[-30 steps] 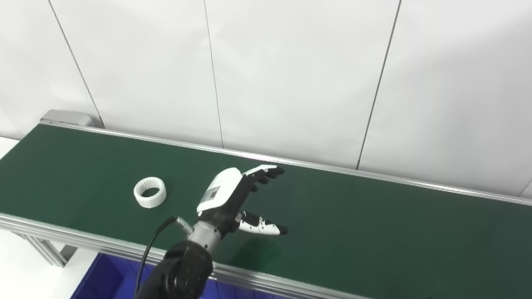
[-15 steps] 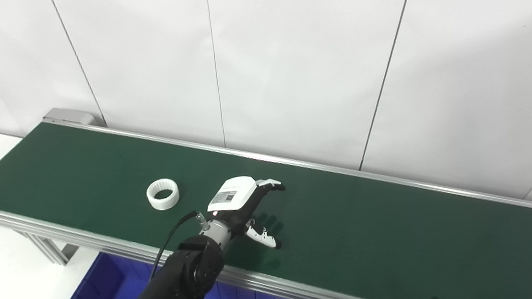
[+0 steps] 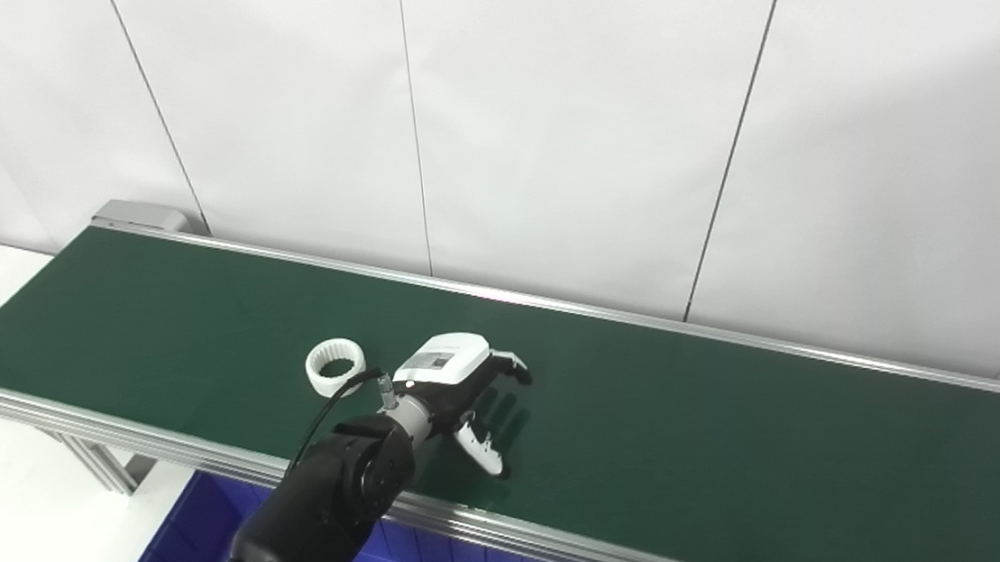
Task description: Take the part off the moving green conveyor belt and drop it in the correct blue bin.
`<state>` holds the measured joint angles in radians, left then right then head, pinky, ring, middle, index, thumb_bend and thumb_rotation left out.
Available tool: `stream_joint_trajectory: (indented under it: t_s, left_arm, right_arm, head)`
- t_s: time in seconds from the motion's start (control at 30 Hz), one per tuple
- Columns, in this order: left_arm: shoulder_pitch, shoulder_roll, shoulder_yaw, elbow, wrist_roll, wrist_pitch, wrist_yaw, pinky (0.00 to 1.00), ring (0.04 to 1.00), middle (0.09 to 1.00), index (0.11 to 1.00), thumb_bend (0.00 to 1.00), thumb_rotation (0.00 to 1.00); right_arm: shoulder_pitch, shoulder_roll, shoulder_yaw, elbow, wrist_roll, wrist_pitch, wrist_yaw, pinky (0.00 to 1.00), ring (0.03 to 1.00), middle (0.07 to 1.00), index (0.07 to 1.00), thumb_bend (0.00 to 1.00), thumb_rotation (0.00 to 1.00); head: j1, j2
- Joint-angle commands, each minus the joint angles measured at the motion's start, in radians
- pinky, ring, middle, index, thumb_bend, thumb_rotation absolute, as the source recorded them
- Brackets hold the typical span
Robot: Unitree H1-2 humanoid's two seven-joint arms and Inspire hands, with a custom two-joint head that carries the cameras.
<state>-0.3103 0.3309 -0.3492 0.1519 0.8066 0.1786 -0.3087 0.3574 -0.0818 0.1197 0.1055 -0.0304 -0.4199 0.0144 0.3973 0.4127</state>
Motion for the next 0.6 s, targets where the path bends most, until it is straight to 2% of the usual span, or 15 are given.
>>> stream_joint_trajectory:
  t_s: [0.0, 0.07, 0.27, 0.57]
  left_arm:
    - [-0.061, 0.028, 0.011, -0.047, -0.005, 0.014, -0.016, 0.73, 0.811, 0.828, 0.767, 0.85, 0.09]
    - [-0.079, 0.040, 0.010, -0.054, -0.007, 0.024, -0.049, 0.74, 0.813, 0.826, 0.769, 0.84, 0.13]
    - [-0.129, 0.058, 0.003, -0.044, -0.012, 0.051, -0.133, 0.77, 0.827, 0.843, 0.772, 0.86, 0.14]
    - [-0.157, 0.061, -0.015, -0.023, 0.009, 0.058, -0.145, 0.77, 0.808, 0.822, 0.769, 0.88, 0.11]
  right_arm:
    - [-0.005, 0.009, 0.000, -0.023, -0.005, -0.049, -0.005, 0.78, 0.822, 0.848, 0.948, 0.01, 1.00]
    - [-0.005, 0.012, -0.001, -0.022, -0.008, -0.050, -0.008, 0.78, 0.818, 0.846, 0.947, 0.03, 1.00]
    - [-0.004, 0.012, 0.000, -0.020, -0.004, -0.049, -0.008, 0.78, 0.815, 0.842, 0.944, 0.01, 1.00]
    - [-0.003, 0.010, 0.002, -0.018, -0.004, -0.050, -0.008, 0.76, 0.815, 0.839, 0.941, 0.00, 1.00]
  head:
    - [-0.003, 0.001]
    - [-0.004, 0.001]
    - [-0.010, 0.001]
    - [-0.015, -0.002]
